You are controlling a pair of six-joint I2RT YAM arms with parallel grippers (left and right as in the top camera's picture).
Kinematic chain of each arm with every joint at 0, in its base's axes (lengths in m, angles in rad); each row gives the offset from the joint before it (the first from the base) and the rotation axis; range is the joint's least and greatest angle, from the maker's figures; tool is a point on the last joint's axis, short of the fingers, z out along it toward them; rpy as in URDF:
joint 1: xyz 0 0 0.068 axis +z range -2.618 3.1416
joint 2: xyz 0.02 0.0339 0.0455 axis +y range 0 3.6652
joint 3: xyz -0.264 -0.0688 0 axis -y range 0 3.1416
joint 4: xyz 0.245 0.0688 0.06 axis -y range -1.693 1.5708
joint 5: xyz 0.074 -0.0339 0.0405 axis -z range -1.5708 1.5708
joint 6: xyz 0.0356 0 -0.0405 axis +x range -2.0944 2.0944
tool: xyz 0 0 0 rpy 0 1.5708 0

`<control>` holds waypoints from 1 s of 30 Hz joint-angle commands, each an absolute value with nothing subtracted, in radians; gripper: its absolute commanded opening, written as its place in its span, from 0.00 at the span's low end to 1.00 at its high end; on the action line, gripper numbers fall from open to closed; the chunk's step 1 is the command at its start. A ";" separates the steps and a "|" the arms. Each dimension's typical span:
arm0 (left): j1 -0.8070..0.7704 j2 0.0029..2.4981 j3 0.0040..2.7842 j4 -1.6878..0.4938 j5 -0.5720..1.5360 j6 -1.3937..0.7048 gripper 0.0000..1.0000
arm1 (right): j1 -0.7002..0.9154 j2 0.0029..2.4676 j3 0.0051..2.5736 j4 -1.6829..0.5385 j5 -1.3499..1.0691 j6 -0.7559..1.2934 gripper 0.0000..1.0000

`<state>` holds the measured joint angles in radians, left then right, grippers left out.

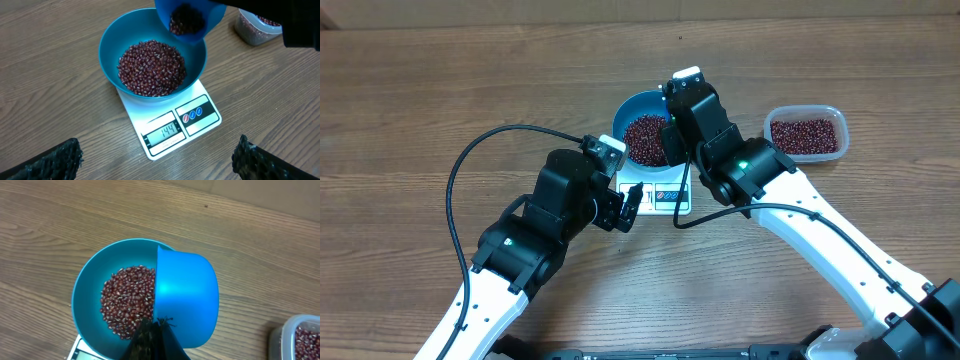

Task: Scoop item into bowl and weigh 150g on scale
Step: 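Tip the blue cup to pour beans into the teal bowl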

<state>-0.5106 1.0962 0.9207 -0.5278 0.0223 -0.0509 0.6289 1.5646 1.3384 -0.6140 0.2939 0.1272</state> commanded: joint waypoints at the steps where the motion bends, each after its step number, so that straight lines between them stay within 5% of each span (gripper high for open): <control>1: -0.511 1.100 0.911 -0.527 0.023 -0.060 1.00 | 0.635 1.567 1.344 -0.606 0.329 0.131 0.04; 30: -0.511 1.100 0.911 -0.527 0.023 -0.060 1.00 | 0.676 1.567 1.343 -0.606 0.389 0.134 0.04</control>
